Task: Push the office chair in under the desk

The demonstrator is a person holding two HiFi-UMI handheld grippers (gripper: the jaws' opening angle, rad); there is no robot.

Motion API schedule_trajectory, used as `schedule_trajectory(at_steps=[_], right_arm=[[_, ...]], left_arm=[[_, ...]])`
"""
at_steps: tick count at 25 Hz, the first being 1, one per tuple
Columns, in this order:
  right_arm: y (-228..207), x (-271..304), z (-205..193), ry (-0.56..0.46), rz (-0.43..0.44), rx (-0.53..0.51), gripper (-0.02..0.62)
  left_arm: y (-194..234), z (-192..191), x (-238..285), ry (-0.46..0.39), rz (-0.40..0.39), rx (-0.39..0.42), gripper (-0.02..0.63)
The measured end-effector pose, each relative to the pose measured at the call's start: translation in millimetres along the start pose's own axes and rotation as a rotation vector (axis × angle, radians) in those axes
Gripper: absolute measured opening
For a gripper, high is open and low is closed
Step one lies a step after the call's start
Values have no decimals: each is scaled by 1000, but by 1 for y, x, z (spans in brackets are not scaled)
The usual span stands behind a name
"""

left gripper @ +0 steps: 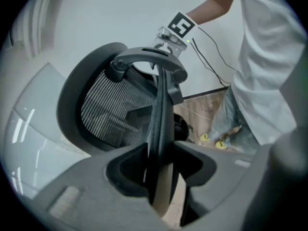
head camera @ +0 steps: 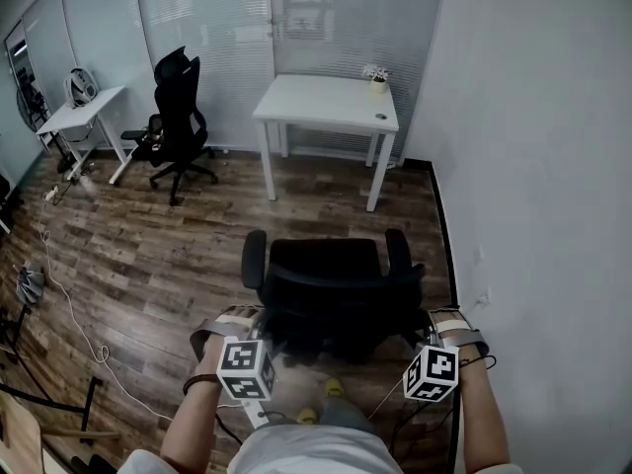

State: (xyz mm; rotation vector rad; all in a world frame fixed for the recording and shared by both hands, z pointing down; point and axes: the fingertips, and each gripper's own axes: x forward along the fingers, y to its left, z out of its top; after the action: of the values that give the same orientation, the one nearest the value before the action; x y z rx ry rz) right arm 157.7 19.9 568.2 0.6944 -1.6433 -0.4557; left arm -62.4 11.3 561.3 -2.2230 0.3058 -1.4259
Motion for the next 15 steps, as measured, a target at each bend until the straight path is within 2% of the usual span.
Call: schedule_trajectory(at_steps=[7, 15], right_arm=[[-12, 11, 5, -1, -19, 18, 193], [-52, 43, 7, -8, -45, 33, 198]], left_arm=[[15, -8, 7, -2, 3, 5, 158], [63, -20, 30, 1, 7, 9, 161]])
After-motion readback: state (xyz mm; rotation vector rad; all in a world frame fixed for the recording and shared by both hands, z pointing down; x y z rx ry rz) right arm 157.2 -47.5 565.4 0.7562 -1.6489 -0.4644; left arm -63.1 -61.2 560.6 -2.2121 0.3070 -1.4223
